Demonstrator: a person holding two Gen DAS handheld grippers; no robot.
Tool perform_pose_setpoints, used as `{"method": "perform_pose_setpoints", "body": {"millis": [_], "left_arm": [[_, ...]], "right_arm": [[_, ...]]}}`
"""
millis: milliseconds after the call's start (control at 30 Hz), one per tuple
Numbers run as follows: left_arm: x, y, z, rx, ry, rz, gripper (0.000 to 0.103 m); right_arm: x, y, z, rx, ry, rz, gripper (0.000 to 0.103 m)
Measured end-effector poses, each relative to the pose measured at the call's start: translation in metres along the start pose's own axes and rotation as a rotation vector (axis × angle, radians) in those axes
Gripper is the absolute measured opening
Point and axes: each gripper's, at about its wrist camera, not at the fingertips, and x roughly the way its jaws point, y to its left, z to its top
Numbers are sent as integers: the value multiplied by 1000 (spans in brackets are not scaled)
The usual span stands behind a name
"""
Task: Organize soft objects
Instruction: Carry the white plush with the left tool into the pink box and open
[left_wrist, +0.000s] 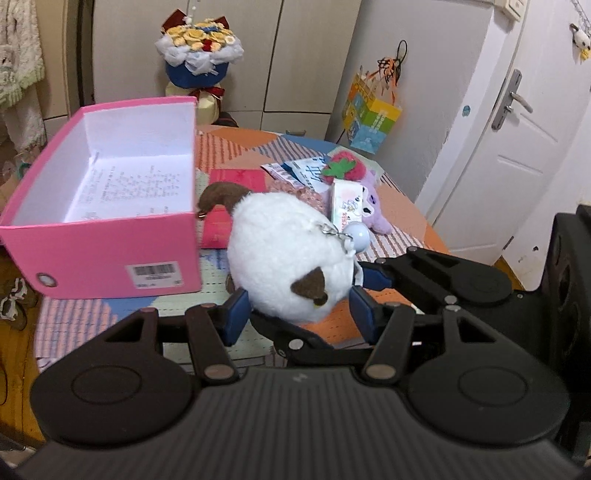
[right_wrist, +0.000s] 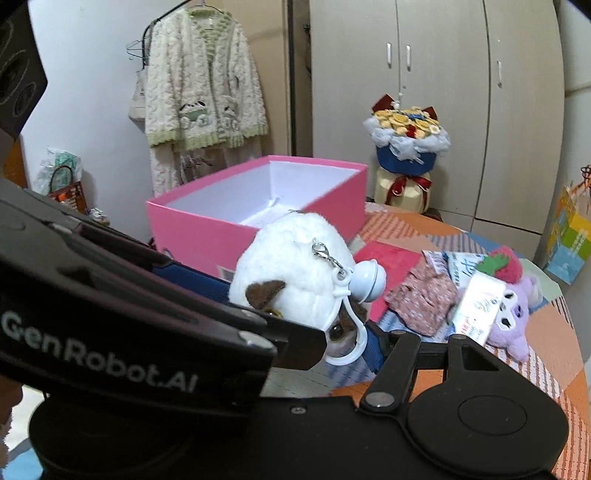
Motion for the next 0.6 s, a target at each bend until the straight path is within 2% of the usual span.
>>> {"method": "perform_pose_setpoints", "body": {"millis": [267, 467, 600], "left_arm": [[-32, 22, 27, -4, -10, 26, 57], [-48, 35, 69, 22, -80, 90, 57], [-42, 50, 104, 8, -113, 118, 57]], "right_arm": [[2, 20, 40, -15, -29, 40, 69], [16, 11, 83, 48, -109, 99, 69], [39, -2, 111, 101, -132, 154, 69]]}}
